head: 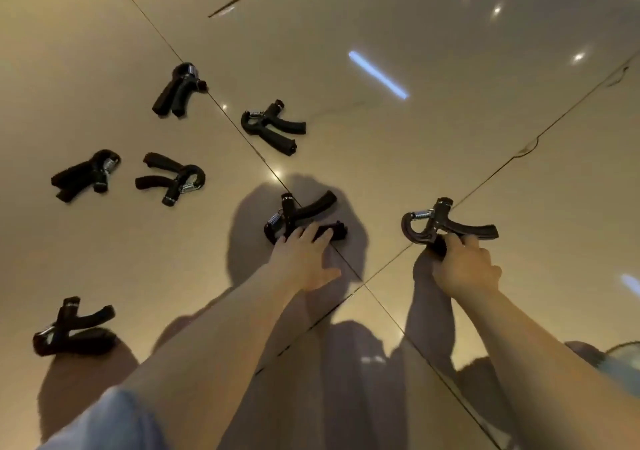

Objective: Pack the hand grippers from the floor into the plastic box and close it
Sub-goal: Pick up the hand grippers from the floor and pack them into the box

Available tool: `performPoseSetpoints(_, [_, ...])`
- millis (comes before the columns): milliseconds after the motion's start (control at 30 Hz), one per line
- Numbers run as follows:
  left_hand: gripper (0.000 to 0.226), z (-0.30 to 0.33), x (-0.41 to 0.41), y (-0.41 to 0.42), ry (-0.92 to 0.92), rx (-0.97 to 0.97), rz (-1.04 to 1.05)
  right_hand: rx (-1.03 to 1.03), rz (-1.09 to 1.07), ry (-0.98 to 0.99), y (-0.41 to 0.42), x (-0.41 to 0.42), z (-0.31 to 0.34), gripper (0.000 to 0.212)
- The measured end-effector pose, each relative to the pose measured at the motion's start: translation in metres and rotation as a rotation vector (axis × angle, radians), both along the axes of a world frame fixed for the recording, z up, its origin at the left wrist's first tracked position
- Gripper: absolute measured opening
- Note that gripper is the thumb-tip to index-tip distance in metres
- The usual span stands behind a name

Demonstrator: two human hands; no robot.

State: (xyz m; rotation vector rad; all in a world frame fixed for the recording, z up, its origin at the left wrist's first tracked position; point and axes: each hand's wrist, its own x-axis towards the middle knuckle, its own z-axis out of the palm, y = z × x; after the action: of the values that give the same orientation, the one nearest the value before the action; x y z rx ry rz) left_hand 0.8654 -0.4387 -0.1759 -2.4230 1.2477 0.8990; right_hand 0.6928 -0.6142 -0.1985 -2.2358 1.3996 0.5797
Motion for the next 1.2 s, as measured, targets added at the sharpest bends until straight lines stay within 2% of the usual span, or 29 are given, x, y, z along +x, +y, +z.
performPoseSetpoints(100, [0.094, -0.013, -0.017, 0.006, -0.014, 0.003, 0.058, -0.099, -0.023, -0.045, 0.015, -0.003, -0.009, 0.037])
performPoseSetpoints(267, [0.091, -0.008, -0.044, 0.033, 0.060, 0.006, 0.075, -0.169, 0.050, -0.105, 0.072, -0.019, -0.017, 0.044])
performPoseSetpoints(433, [0.093, -0.002, -0.088, 0.079, 0.103, 0.060, 0.088, -0.069, 0.140, -0.041, 0.128, -0.044, -0.011, 0.058])
performPoseSetpoints(533, [0.092, 0.003, -0.112, 0.110, 0.137, 0.078, 0.103, -0.065, 0.162, -0.088, 0.159, -0.066, -0.006, 0.054])
performPoseSetpoints(600, [0.090, 0.007, -0.127, 0.130, 0.147, 0.095, 0.093, -0.044, 0.234, 0.000, 0.171, -0.079, 0.000, 0.052])
performPoseSetpoints(733, [0.080, 0.010, -0.137, 0.151, 0.071, 0.051, 0.016, -0.079, 0.309, 0.030, 0.165, -0.090, 0.010, 0.046])
performPoseSetpoints(833, [0.062, 0.009, -0.123, 0.152, -0.046, -0.142, -0.032, -0.115, 0.315, 0.052, 0.150, -0.092, 0.014, 0.065])
performPoseSetpoints(900, [0.069, 0.004, -0.111, 0.148, -0.085, -0.218, 0.004, -0.103, 0.353, 0.087, 0.136, -0.092, 0.014, 0.081])
performPoseSetpoints(967, [0.079, 0.000, -0.104, 0.140, -0.078, -0.182, -0.007, -0.104, 0.434, 0.145, 0.122, -0.092, 0.010, 0.088])
performPoseSetpoints(1200, [0.086, -0.025, -0.094, 0.117, 0.026, -0.207, -0.062, -0.038, 0.512, 0.229, 0.112, -0.093, 0.001, 0.083])
